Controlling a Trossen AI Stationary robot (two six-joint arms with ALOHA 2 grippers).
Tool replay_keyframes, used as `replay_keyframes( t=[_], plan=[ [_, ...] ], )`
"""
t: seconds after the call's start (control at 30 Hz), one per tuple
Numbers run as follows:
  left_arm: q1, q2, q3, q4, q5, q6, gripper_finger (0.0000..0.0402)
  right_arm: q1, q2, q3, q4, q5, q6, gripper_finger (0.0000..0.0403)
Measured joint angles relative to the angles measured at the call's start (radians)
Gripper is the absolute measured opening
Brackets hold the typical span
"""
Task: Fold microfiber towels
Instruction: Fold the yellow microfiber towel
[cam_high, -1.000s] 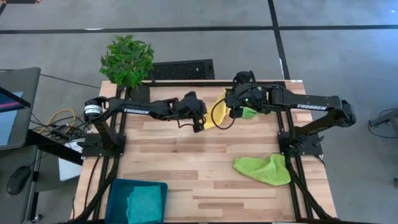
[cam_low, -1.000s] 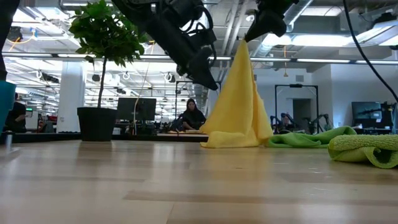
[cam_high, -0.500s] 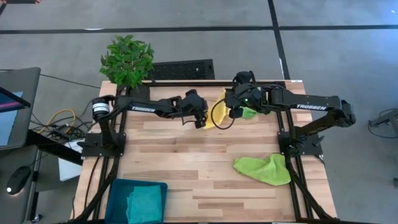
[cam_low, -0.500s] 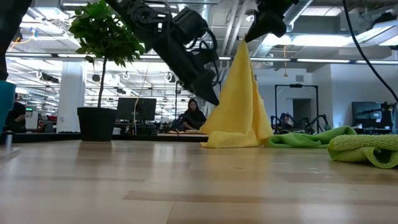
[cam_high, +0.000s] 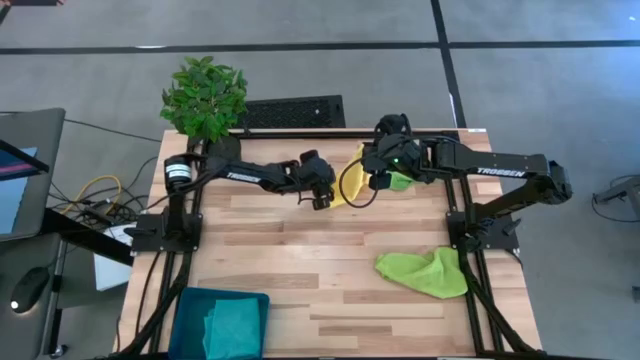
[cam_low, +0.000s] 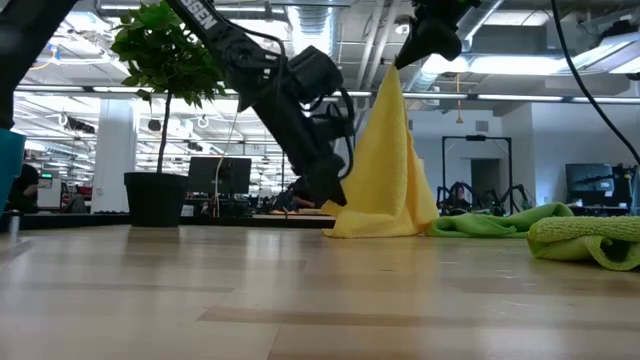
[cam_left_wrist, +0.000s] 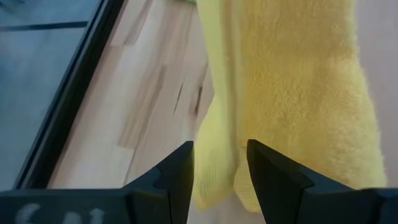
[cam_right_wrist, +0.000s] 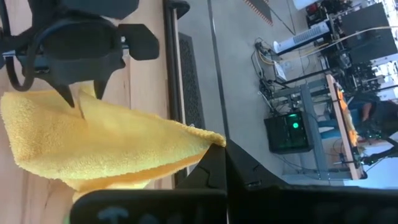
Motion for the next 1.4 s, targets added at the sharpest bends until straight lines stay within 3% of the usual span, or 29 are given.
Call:
replay_keyframes(
  t=[0.23, 0.43, 0.6, 0.8, 1.13, 1.4],
  plan=[
    [0.001, 0.011, 0.000, -0.035, -0.064, 0.000, 0.0126, 0.000, 0.000, 0.000, 0.000, -0.001, 0.000, 0.0005],
    [0.001, 0.009, 0.000, -0.037, -0.085, -0.004, 0.0013, 0.000, 0.000, 0.000, 0.001, -0.001, 0.000, 0.0006],
    [0.001, -0.042, 0.001, -0.087, -0.117, -0.009, 0.0002, -0.017, 0.000, 0.000, -0.006, -0.002, 0.000, 0.0005],
    [0.019, -0.200, 0.016, -0.199, -0.211, -0.024, 0.0001, -0.076, 0.000, 0.000, 0.049, -0.003, -0.039, 0.0005],
    [0.093, -0.357, 0.159, -0.342, -0.461, 0.076, 0.0000, -0.184, 0.000, 0.000, 0.257, -0.003, -0.113, 0.0006],
    [0.074, -0.371, 0.180, -0.611, -0.443, -0.021, 0.0000, -0.190, 0.000, -0.018, 0.098, -0.148, -0.045, 0.0004]
  ],
)
